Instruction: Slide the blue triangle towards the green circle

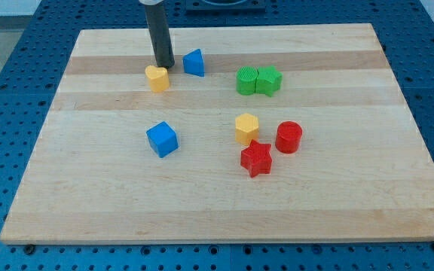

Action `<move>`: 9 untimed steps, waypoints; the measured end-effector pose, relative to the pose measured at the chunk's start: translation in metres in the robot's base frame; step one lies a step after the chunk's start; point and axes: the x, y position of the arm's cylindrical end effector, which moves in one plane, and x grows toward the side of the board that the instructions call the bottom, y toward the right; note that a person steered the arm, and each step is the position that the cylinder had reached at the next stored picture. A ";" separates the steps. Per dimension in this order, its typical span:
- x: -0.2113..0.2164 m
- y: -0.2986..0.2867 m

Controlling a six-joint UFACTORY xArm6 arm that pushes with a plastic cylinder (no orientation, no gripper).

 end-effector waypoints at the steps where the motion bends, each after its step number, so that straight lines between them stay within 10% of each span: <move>1: -0.004 0.005; 9: 0.041 0.071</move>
